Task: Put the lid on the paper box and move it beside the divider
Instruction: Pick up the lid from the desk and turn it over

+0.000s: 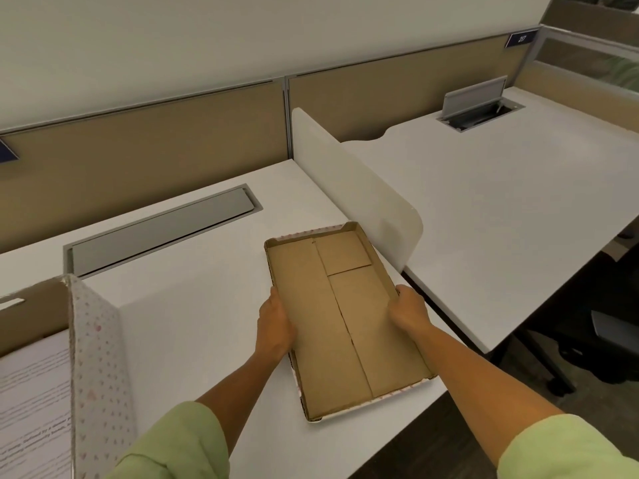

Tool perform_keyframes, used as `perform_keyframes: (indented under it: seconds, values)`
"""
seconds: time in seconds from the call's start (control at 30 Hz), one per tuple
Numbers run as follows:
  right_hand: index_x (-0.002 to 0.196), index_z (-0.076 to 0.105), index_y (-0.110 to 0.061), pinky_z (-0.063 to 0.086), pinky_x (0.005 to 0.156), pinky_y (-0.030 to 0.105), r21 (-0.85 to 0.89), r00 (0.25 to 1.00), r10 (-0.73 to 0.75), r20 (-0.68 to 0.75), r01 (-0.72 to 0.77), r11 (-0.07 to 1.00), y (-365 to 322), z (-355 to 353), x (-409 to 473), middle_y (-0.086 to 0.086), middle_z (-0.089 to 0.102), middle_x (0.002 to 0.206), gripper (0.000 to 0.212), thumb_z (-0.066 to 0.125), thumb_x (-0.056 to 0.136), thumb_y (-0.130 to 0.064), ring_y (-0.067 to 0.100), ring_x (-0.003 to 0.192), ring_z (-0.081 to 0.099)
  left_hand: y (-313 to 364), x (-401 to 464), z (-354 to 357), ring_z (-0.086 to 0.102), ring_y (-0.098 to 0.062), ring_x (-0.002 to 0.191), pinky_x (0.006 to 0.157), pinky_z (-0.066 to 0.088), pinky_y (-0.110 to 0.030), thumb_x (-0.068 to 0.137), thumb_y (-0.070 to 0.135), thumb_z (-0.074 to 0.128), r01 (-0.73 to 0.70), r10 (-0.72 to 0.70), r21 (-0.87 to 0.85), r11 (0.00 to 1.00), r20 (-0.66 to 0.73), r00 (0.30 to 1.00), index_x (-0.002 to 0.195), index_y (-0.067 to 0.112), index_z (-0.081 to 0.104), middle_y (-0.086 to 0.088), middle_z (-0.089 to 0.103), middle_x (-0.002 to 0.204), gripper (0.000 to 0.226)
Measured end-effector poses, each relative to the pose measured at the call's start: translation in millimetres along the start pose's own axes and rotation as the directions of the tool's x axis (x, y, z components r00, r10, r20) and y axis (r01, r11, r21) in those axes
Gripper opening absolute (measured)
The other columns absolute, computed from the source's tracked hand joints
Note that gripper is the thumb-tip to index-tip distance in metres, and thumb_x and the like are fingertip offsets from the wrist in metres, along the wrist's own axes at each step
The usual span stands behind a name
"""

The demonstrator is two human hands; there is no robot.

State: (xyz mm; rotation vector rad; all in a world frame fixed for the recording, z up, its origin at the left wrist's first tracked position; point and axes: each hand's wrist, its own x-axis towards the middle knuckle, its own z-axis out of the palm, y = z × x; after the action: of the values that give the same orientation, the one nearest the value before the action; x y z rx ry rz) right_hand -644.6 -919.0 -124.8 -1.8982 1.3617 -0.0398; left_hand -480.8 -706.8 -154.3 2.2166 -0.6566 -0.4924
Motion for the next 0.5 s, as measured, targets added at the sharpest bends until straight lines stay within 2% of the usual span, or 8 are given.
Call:
perform_keyframes:
  seconds: [0.07,0.13,0.2,0.23,0.37,0.5]
  values:
    - [0.061,0.036,-0.014,0.03,0.052,0.025,-0.02,1.0,-0.024,-0.003,0.024,0.999,-1,-4,-2,0.001,0.044,0.065,0.035,0.041,0.087,0.01,0.014,0.057,0.038,3,0,-2,0.05,-0.031,0.129,0.11,0.042,-0.046,0.097,0.008,0.051,-0.001,0.0,-0.049,0.999,-0.016,1.0,0.148,0.009,0.03,-0.012,0.047,0.144,0.055]
    - [0.066,0.048,-0.01,0.035,0.058,0.027,-0.019,0.998,-0.063,0.017,0.063,0.998,1,-8,-5,0.005,0.05,0.068,0.029,0.045,0.089,0.008,0.018,0.061,0.045,7,0,-3,0.042,-0.03,0.137,0.115,0.035,-0.046,0.098,0.005,0.048,0.028,-0.03,-0.059,0.998,-0.027,0.999,0.152,0.009,0.023,-0.011,0.038,0.153,0.06]
    - [0.089,0.067,-0.005,0.044,0.068,0.029,0.026,0.995,-0.088,0.054,0.086,0.996,4,-12,-8,0.011,0.066,0.088,0.018,0.051,0.093,0.003,0.024,0.081,0.062,11,0,-3,0.037,-0.031,0.141,0.117,0.031,-0.047,0.097,0.002,0.046,0.062,-0.065,-0.055,0.997,-0.049,0.997,0.154,0.01,0.018,-0.011,0.033,0.157,0.064]
    - [0.103,0.069,-0.003,0.047,0.073,0.029,0.067,0.993,-0.098,0.062,0.093,0.993,5,-13,-8,0.012,0.069,0.1,0.018,0.053,0.094,0.0,0.027,0.092,0.065,12,-1,-3,0.037,-0.031,0.141,0.116,0.032,-0.047,0.096,0.001,0.046,0.07,-0.074,-0.06,0.996,-0.062,0.995,0.154,0.01,0.019,-0.011,0.034,0.156,0.064]
    - [0.127,0.061,-0.009,0.053,0.085,0.032,0.22,0.989,-0.098,0.106,0.073,0.973,2,-28,-16,0.004,0.066,0.116,0.031,0.056,0.097,-0.016,0.021,0.105,0.063,20,-10,-3,0.041,-0.032,0.138,0.112,0.035,-0.046,0.094,-0.004,0.047,0.079,-0.087,-0.083,0.993,-0.097,0.992,0.153,0.012,0.022,-0.011,0.038,0.153,0.066]
    - [0.14,0.044,-0.017,0.054,0.089,0.036,0.299,0.979,-0.131,0.155,0.08,0.951,1,-46,-26,0.001,0.057,0.124,0.048,0.055,0.093,-0.018,0.019,0.109,0.06,25,-22,-2,0.041,-0.032,0.138,0.112,0.035,-0.047,0.094,-0.003,0.048,0.072,-0.083,-0.098,0.993,-0.117,0.99,0.153,0.014,0.024,-0.009,0.038,0.154,0.066]
